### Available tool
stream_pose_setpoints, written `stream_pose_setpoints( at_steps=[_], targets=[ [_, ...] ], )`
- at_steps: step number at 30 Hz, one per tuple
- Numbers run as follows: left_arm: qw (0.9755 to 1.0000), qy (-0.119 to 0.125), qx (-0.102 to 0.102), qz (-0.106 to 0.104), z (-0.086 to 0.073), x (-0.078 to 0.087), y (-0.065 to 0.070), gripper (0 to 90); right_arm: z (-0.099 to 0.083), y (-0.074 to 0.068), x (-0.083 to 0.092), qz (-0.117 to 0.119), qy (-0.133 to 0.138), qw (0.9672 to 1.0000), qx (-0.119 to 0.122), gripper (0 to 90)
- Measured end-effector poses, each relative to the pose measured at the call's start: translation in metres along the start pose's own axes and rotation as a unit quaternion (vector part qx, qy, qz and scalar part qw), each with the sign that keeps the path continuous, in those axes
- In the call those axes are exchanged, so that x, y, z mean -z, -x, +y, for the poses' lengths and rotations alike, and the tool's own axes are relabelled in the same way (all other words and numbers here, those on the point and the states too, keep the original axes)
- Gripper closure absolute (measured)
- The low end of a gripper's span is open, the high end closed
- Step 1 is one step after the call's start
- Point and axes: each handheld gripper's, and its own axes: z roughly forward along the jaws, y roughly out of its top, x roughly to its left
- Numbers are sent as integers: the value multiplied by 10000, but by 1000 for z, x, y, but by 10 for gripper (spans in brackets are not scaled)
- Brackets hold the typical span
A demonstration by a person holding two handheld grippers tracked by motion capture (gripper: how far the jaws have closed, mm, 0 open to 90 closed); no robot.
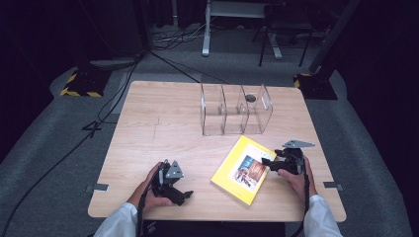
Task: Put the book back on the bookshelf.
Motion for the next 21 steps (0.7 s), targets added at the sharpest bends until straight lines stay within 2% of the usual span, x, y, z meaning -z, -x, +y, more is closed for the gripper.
stream_pose_setpoints(
  at_steps=[2, 5, 9, 13, 18, 21],
  targets=[
    [9998, -12, -153, -148, 6, -5, 7, 5, 0, -1, 0, -13, -8, 10000, -2, 220],
    [9994, 3, -244, -260, 11, -10, 12, 5, 1, -5, -2, 16, -29, 10000, 45, 220],
    [9990, 6, -313, -305, 14, -13, 15, 5, 4, -11, -7, 162, -29, 9997, 176, 220],
    [9990, 21, -318, -300, 15, -13, 17, 6, 13, -25, -19, 318, -108, 9985, 436, 215],
    [9990, 26, -320, -318, 14, -14, 18, 6, 20, -41, -27, 170, -80, 9973, 705, 204],
    [9986, -12, -382, -374, 14, -13, 21, 6, 18, -43, -20, 92, -94, 9968, 786, 235]
  ],
)
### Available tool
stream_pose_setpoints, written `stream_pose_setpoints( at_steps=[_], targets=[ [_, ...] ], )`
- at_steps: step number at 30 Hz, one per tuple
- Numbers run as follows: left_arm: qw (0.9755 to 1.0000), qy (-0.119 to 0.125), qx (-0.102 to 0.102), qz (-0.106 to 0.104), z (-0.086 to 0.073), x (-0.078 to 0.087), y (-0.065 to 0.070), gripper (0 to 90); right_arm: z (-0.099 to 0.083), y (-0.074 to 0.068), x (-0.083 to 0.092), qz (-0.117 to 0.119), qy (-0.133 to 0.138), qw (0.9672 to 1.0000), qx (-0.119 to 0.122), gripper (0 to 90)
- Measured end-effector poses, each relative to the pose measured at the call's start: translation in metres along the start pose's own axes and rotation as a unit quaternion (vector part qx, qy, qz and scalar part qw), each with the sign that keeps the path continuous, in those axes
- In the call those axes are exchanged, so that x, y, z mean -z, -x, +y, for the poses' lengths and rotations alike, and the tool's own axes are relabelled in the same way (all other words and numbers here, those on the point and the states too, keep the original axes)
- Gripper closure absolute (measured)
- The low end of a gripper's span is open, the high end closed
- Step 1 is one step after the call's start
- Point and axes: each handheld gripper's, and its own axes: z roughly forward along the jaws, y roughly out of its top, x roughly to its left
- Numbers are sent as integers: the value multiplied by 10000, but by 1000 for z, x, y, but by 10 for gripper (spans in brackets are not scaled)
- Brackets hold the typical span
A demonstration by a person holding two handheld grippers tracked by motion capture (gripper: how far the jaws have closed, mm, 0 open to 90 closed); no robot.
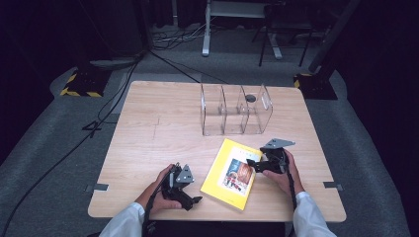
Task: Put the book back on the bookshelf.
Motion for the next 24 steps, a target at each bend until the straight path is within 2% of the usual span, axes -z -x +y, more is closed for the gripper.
stream_pose_setpoints(
  at_steps=[4, 5, 8, 10, 13, 17, 22, 24],
  targets=[
    [10000, 10, -66, -45, 0, 0, 1, 6, -11, -3, 19, -126, 10, 9998, 145, 249],
    [9998, -15, -175, -115, 0, 0, 2, 6, -14, -5, 24, -144, 13, 9997, 214, 251],
    [9997, -7, -190, -130, 0, 0, 3, 6, -20, -11, 33, -120, -9, 9994, 320, 265],
    [9997, -18, -194, -141, 0, 0, 3, 6, -27, -20, 36, 51, -134, 9987, 480, 270],
    [9996, -17, -231, -178, 0, 0, 3, 6, -32, -32, 35, 51, -322, 9960, 831, 310],
    [9992, -13, -311, -241, 1, 0, 3, 10, -35, -32, 37, 61, -328, 9967, 734, 355],
    [9986, 30, -392, -350, 2, 1, 6, 78, -34, -29, 35, 101, -381, 9971, 644, 375],
    [9985, 75, -398, -379, 3, 1, 7, 138, -34, -29, 36, -90, -420, 9966, 710, 439]
  ],
)
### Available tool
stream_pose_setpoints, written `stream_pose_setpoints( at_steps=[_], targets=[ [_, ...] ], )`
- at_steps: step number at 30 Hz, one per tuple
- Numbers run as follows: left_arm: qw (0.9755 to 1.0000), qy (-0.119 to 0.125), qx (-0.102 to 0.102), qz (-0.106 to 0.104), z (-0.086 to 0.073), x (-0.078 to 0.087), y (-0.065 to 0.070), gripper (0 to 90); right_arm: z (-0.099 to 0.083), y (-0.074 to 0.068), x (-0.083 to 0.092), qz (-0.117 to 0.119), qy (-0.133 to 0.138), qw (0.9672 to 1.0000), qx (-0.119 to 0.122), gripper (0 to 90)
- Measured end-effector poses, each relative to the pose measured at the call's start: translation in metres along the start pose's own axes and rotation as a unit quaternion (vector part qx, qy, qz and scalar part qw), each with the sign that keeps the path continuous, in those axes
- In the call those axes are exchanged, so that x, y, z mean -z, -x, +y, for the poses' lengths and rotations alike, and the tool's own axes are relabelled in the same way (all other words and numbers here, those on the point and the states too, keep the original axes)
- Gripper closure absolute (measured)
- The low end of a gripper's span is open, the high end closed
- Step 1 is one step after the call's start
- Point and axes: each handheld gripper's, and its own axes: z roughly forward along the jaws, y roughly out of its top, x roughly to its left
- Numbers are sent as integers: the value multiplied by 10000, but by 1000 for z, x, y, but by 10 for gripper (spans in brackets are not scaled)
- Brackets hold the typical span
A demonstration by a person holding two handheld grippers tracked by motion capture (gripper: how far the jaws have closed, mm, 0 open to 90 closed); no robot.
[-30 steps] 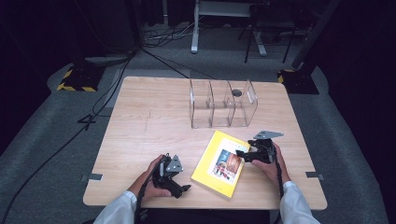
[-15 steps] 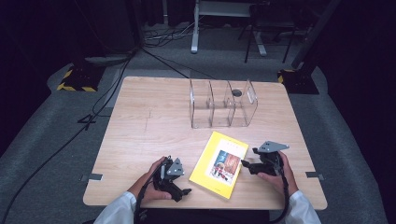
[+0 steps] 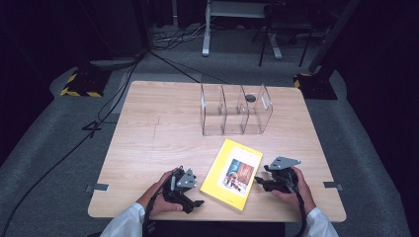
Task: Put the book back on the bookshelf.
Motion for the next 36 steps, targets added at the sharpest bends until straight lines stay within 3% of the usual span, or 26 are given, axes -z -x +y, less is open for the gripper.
stream_pose_setpoints(
  at_steps=[2, 6, 9, 12, 14, 18, 27, 29, 31, 34, 36],
  targets=[
    [10000, -8, 11, 11, 1, -1, 0, 152, -1, 1, 0, -101, -74, 9999, 56, 437],
    [10000, 13, -48, -25, 7, -6, 3, 158, 0, 3, -2, 110, -56, 9999, -20, 428],
    [10000, 28, -67, -44, 8, -7, 3, 169, 1, 2, -3, 58, -59, 10000, 39, 413],
    [9999, 62, -65, -61, 9, -6, 3, 256, 0, 6, -4, 144, -38, 9999, -70, 391],
    [9997, 156, 70, -168, 8, -4, 2, 345, 3, 7, -6, 112, -21, 9999, -124, 369],
    [9991, 217, 239, -288, 5, -1, -2, 418, 12, 6, -13, -8, 36, 10000, -85, 377],
    [9984, 220, 331, -399, -1, 6, -1, 460, 31, 3, -27, -47, 241, 9997, -26, 427],
    [9983, 245, 371, -376, -2, 6, 0, 460, 33, 2, -27, -72, 236, 9997, 32, 422],
    [9984, 242, 397, -317, -3, 7, 1, 443, 30, 2, -26, 46, 200, 9998, 42, 371],
    [9986, 183, 502, 22, -5, 8, 2, 323, 23, 1, -22, 193, 104, 9997, 95, 357],
    [9983, 197, 542, -60, -7, 9, 2, 223, 16, -2, -20, 271, 43, 9994, 200, 348]
  ],
)
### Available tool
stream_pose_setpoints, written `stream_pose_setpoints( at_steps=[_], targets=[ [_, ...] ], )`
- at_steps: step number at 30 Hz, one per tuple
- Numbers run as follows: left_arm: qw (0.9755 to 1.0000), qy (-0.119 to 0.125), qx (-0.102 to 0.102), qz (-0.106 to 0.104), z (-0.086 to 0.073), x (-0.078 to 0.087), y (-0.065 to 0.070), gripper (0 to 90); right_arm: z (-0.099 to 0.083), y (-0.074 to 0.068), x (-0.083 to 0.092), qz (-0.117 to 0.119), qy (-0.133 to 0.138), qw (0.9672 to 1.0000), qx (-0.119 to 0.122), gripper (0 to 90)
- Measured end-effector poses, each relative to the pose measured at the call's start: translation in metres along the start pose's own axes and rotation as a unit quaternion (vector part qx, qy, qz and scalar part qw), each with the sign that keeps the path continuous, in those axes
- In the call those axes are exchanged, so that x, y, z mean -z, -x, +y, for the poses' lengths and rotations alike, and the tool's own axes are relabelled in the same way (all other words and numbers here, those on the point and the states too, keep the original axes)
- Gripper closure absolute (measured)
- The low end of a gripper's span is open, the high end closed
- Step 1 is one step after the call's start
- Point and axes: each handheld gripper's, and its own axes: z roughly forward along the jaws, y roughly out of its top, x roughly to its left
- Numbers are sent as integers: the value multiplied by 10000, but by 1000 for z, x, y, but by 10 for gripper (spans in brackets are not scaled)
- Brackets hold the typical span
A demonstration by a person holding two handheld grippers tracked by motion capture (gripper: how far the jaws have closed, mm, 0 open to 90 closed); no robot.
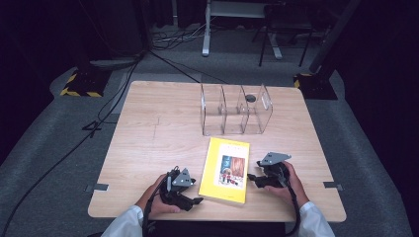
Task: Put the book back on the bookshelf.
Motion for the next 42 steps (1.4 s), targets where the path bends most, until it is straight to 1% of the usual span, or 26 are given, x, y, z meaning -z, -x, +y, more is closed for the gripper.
stream_pose_setpoints(
  at_steps=[1, 2, 3, 4, 6, 7, 8, 10, 11, 12, 13, 15, 17, 18, 19, 21, 23, 26, 28, 30, 33, 34, 36, 38, 40, 42],
  targets=[
    [10000, -18, -4, 51, -1, 1, 0, 223, -2, -1, 2, 71, 9, 10000, 11, 346],
    [9999, -73, 18, 106, 0, 0, 0, 186, -7, -5, 7, 155, -8, 9998, 78, 340],
    [9999, -73, 18, 106, 0, 0, 0, 167, -7, -5, 7, 155, -8, 9998, 78, 340],
    [9999, -84, 20, 124, 1, 0, 0, 167, -9, -6, 9, 189, -27, 9997, 134, 336],
    [9999, -58, -104, 117, 4, -1, 4, 172, -9, -12, 12, 270, -76, 9993, 263, 335],
    [9999, -58, -104, 117, 4, -1, 4, 174, -9, -12, 12, 270, -76, 9993, 263, 335],
    [9997, -53, -179, 179, 6, -1, 6, 174, -9, -14, 12, 307, -88, 9990, 300, 336],
    [9995, -14, -239, 205, 9, -1, 8, 175, -6, -19, 11, 442, -142, 9981, 397, 338],
    [9993, -15, -262, 251, 10, -2, 8, 177, -5, -22, 11, 479, -183, 9976, 472, 367],
    [9994, -23, -249, 252, 10, -3, 8, 182, -4, -24, 12, 488, -244, 9970, 545, 364],
    [9994, -34, -257, 227, 10, -4, 7, 194, -3, -26, 13, 560, -306, 9962, 591, 375],
    [9993, -110, -274, 209, 10, -7, 6, 237, -2, -29, 15, 734, -403, 9939, 720, 435],
    [9992, -164, -332, 179, 11, -9, 6, 279, 1, -32, 16, 775, -544, 9922, 810, 493],
    [9990, -165, -368, 168, 11, -10, 5, 267, 2, -34, 17, 836, -600, 9912, 833, 502],
    [9992, -133, -332, 158, 12, -11, 6, 263, 3, -35, 17, 926, -646, 9901, 838, 535],
    [9991, -134, -368, 169, 12, -12, 6, 269, 4, -37, 17, 1022, -706, 9884, 877, 557],
    [9988, -148, -410, 202, 13, -12, 5, 269, 5, -38, 18, 1149, -787, 9855, 972, 575],
    [9990, -67, -336, 274, 12, -14, 5, 265, 9, -38, 17, 1297, -927, 9812, 1088, 604],
    [9990, -60, -303, 313, 13, -15, 5, 259, 13, -38, 16, 1329, -1051, 9786, 1171, 663],
    [9990, -46, -315, 301, 13, -15, 4, 254, 17, -39, 15, 1351, -1209, 9738, 1372, 713],
    [9991, -37, -326, 284, 13, -16, 3, 251, 23, -42, 13, 1408, -1402, 9682, 1517, 746],
    [9990, -37, -334, 280, 13, -16, 3, 251, 24, -41, 13, 1418, -1439, 9677, 1510, 754],
    [9990, -33, -344, 270, 13, -16, 3, 250, 25, -40, 12, 1444, -1469, 9655, 1592, 767],
    [9990, -37, -356, 263, 13, -15, 2, 252, 26, -41, 12, 1420, -1455, 9658, 1611, 754],
    [9990, -37, -362, 251, 13, -16, 2, 256, 24, -41, 12, 1405, -1337, 9684, 1567, 753],
    [9990, -36, -359, 254, 13, -16, 2, 257, 22, -40, 11, 1460, -1201, 9705, 1496, 750]
  ],
)
